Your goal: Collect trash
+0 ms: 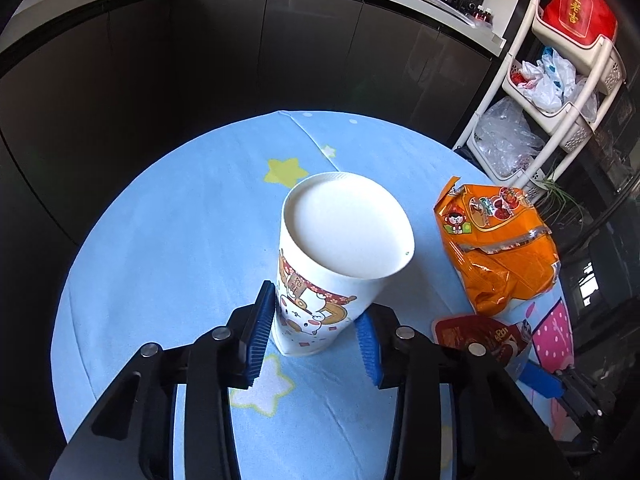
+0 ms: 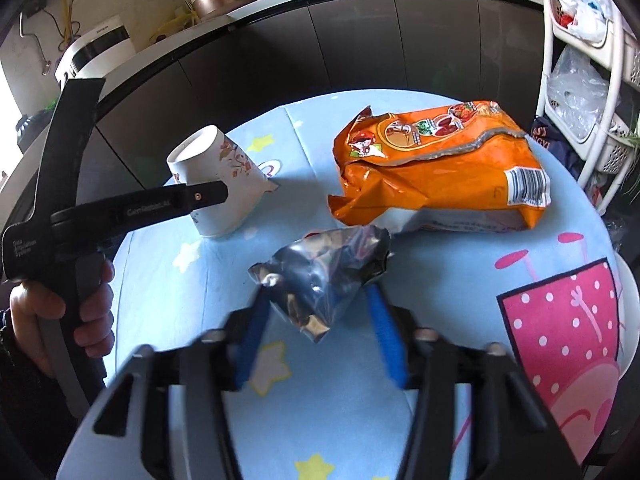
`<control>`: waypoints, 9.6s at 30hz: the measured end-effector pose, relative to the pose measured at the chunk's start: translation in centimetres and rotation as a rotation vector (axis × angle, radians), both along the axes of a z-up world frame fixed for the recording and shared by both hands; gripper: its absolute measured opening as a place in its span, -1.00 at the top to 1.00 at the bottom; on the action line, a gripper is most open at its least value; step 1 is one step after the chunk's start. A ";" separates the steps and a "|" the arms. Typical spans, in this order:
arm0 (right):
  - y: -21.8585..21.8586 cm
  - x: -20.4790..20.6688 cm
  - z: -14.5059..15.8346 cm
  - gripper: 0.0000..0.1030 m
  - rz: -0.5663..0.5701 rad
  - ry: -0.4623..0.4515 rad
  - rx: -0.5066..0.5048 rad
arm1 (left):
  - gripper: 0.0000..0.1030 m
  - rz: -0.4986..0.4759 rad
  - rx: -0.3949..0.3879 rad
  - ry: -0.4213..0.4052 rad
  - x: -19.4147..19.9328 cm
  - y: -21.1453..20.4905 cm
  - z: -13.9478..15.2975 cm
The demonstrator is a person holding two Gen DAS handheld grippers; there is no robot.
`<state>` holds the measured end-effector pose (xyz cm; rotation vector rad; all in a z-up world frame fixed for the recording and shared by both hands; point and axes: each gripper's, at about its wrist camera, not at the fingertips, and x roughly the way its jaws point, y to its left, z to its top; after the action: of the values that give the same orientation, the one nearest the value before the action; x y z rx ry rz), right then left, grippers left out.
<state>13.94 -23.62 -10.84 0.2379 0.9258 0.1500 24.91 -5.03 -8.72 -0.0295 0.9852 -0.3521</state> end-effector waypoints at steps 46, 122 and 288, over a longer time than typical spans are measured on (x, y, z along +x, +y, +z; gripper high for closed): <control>-8.0 2.3 0.6 -0.22 -0.314 0.021 0.259 | -0.01 -0.063 0.037 -0.034 -5.1 4.2 1.2; -1.8 -1.9 5.1 0.86 -0.212 -0.058 0.249 | 0.53 -0.148 0.041 -0.173 -7.6 2.0 6.3; -15.5 -6.4 3.5 0.85 -0.226 -0.071 0.129 | 0.86 -0.278 -0.236 0.128 -3.6 -14.4 3.3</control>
<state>7.51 -39.13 -7.29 0.4515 0.8137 0.0091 21.28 -19.38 -5.43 -0.1313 1.0718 -0.7284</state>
